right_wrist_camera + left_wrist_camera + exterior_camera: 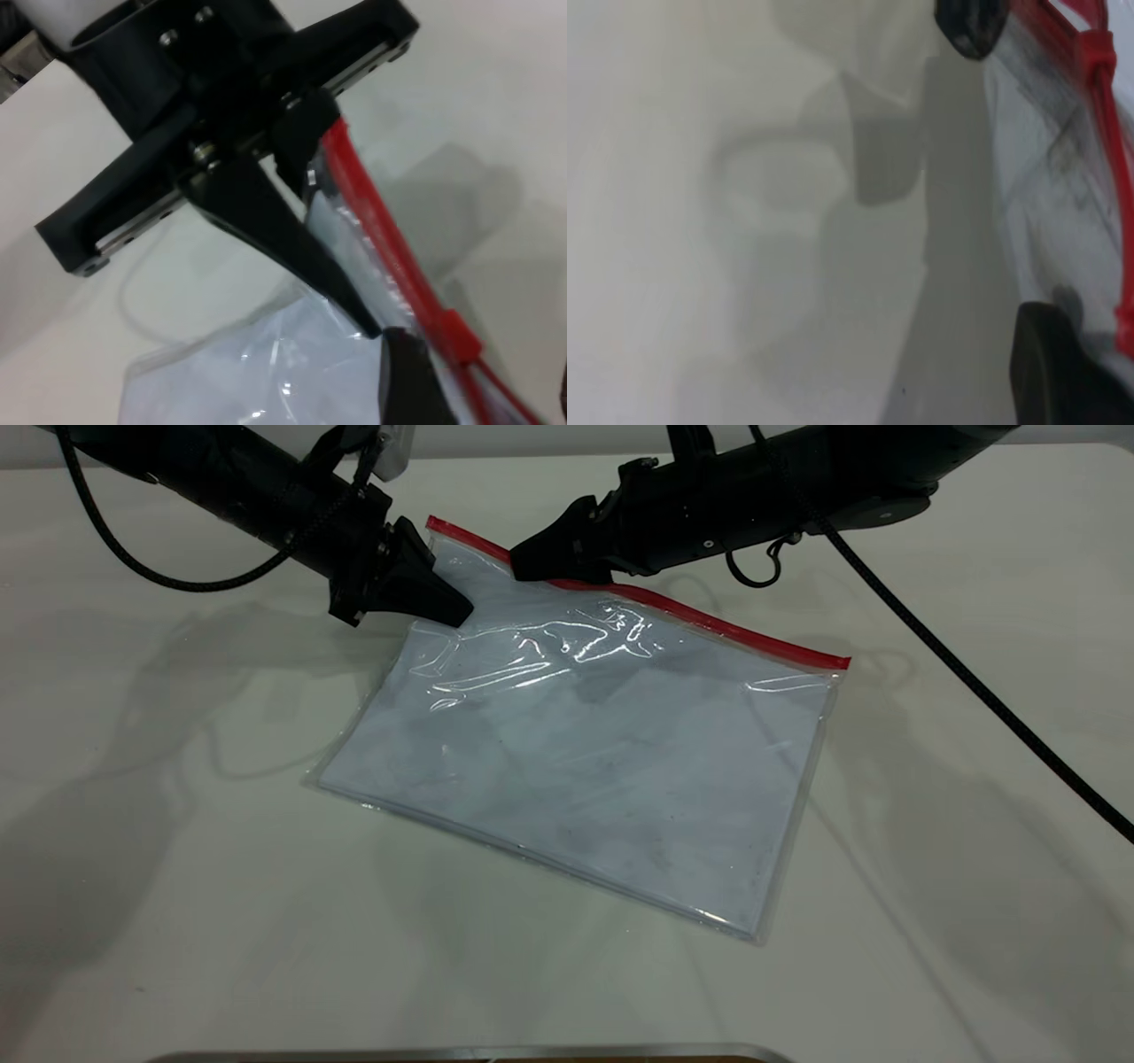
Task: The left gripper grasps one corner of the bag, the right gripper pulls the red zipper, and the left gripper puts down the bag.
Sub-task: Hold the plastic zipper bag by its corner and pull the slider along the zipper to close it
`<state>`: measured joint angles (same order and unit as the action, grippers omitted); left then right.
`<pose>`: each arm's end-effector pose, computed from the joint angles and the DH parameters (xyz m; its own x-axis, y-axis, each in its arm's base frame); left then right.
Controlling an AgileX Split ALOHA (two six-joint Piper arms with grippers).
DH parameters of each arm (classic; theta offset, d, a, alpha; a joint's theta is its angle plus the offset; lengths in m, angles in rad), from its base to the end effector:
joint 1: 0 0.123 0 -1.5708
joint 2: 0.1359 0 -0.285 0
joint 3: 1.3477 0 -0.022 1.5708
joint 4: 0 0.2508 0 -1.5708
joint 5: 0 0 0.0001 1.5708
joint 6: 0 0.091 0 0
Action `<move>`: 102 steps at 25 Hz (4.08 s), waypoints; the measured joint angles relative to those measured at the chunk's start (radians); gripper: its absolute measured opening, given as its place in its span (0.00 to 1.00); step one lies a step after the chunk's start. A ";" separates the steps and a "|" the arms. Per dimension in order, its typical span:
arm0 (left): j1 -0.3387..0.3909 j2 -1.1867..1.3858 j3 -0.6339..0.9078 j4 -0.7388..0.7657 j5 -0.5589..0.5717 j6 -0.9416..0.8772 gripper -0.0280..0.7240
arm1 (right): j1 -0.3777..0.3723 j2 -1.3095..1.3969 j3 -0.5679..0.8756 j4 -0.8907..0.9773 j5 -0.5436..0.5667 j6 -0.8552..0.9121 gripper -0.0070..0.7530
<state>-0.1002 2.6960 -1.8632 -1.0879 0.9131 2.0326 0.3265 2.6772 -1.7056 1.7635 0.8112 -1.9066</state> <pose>0.4799 -0.1124 -0.0064 -0.1264 0.6729 -0.7288 0.9836 0.1803 -0.0041 0.4482 0.2202 -0.0055 -0.5539 -0.2318 -0.7997 -0.7816 0.4757 0.4035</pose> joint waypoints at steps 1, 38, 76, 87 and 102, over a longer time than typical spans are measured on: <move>0.000 0.000 0.000 -0.006 0.000 0.000 0.11 | 0.004 0.000 0.000 0.000 0.000 0.000 0.58; 0.000 0.001 0.000 -0.031 0.008 -0.031 0.11 | -0.001 0.001 -0.006 -0.037 -0.004 -0.008 0.06; 0.108 0.030 0.002 -0.498 0.148 0.083 0.11 | -0.100 -0.011 -0.016 -0.162 -0.071 -0.008 0.06; 0.118 0.030 0.002 -0.522 0.147 0.084 0.11 | -0.179 -0.010 -0.016 -0.540 -0.053 0.251 0.06; 0.131 0.020 0.002 -0.571 0.150 0.077 0.11 | -0.329 -0.006 -0.012 -0.683 0.253 0.443 0.22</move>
<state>0.0308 2.7157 -1.8607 -1.6591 1.0626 2.1096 -0.0029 2.6715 -1.7172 1.0804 1.0643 -1.4633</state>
